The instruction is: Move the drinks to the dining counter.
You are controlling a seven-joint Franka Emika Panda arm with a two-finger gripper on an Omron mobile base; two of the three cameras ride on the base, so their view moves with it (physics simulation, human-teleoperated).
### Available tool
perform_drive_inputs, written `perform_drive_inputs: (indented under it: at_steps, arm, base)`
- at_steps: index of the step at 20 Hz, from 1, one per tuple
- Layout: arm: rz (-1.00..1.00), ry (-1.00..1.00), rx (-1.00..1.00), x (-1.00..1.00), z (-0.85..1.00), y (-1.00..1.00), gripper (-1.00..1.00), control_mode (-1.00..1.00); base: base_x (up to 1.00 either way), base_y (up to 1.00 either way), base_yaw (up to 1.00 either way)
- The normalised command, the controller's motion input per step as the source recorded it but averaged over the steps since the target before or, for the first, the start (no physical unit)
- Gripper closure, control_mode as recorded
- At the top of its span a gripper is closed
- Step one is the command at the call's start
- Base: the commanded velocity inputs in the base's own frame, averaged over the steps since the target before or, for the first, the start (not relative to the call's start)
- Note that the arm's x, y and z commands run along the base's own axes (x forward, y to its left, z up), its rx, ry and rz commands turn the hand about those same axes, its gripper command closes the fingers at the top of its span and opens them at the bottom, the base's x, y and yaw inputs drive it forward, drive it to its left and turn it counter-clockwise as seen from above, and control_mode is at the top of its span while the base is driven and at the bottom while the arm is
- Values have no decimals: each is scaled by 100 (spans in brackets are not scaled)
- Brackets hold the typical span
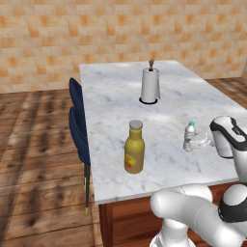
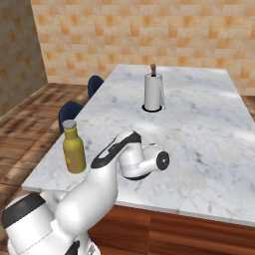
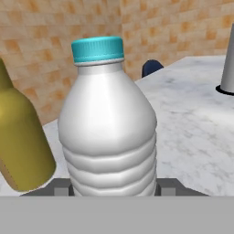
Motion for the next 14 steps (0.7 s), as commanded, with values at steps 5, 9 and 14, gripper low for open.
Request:
perform_drive_inputs:
  at_steps: [5,9,14]
  arm:
    - [0,0,0,4,-30,0,100,-100]
    - [0,0,0,4,-29,0,100,-100]
    - [0,0,0,5,-30,0,100,-100]
  base:
    - [0,0,0]
    - [0,0,0]
    - [0,0,0]
